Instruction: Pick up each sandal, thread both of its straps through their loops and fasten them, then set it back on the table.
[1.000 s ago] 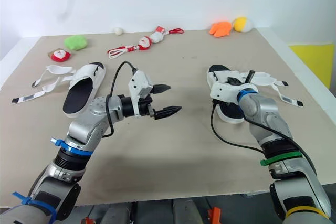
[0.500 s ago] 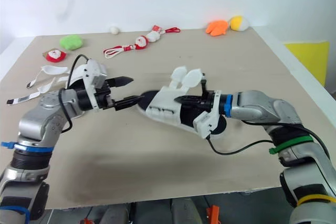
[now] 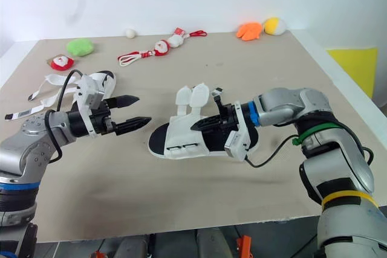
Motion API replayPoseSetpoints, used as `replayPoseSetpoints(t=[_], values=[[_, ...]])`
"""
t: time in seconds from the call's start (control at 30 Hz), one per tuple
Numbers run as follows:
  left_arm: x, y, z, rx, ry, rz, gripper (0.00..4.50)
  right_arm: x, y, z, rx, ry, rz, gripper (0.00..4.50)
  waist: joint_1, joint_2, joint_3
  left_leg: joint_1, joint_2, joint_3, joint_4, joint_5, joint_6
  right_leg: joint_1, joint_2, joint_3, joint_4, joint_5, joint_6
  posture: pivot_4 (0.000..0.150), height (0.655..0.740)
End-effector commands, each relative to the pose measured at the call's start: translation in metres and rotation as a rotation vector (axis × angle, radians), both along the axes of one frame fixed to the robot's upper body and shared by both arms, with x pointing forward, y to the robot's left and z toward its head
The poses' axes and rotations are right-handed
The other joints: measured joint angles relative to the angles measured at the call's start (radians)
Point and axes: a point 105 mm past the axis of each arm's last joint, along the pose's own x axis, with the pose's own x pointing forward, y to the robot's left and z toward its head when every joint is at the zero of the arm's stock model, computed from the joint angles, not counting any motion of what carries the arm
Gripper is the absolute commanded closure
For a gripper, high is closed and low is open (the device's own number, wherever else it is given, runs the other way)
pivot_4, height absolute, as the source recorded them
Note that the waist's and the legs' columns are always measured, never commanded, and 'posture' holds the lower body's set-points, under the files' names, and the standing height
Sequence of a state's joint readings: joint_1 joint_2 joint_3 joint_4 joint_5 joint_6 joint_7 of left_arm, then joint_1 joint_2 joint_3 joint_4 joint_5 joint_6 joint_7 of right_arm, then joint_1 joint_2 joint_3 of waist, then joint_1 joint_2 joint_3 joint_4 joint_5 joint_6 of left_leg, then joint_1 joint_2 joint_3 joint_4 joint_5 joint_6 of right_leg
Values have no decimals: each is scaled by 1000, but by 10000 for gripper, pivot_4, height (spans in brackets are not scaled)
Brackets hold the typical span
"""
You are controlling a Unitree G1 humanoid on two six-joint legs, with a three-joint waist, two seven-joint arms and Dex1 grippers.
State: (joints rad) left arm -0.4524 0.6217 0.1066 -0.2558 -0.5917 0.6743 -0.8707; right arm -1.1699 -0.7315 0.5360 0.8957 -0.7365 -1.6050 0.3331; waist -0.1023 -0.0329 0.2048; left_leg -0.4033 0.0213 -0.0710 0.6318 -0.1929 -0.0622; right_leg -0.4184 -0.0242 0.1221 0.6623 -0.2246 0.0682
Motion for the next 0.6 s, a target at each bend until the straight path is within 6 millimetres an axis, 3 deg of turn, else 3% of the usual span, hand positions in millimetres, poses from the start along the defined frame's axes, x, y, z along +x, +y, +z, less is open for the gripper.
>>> replayPoseSetpoints(t=[0.03, 0.33, 0.43, 0.6], values=[[-6, 0, 12, -9, -47, 6, 0, 1, 4, 18, 43, -52, 27, 44593, 0, 0, 0, 0, 0, 0, 0, 0, 0, 0, 0, 0, 0, 0, 0, 1500, 7400], [-10, 1, 10, -13, -36, 20, 0, 7, 5, 14, -2, -87, 19, 44593, 0, 0, 0, 0, 0, 0, 0, 0, 0, 0, 0, 0, 0, 0, 0, 1500, 7400], [-10, 0, 10, -13, -33, 16, 0, 11, 4, 13, -9, -105, 1, 33524, 0, 0, 0, 0, 0, 0, 0, 0, 0, 0, 0, 0, 0, 0, 0, 1500, 7400], [-9, -1, 9, -10, -28, 7, 0, 10, 1, 17, 9, -117, 8, 7623, 0, 0, 0, 0, 0, 0, 0, 0, 0, 0, 0, 0, 0, 0, -1, 1500, 7400]])
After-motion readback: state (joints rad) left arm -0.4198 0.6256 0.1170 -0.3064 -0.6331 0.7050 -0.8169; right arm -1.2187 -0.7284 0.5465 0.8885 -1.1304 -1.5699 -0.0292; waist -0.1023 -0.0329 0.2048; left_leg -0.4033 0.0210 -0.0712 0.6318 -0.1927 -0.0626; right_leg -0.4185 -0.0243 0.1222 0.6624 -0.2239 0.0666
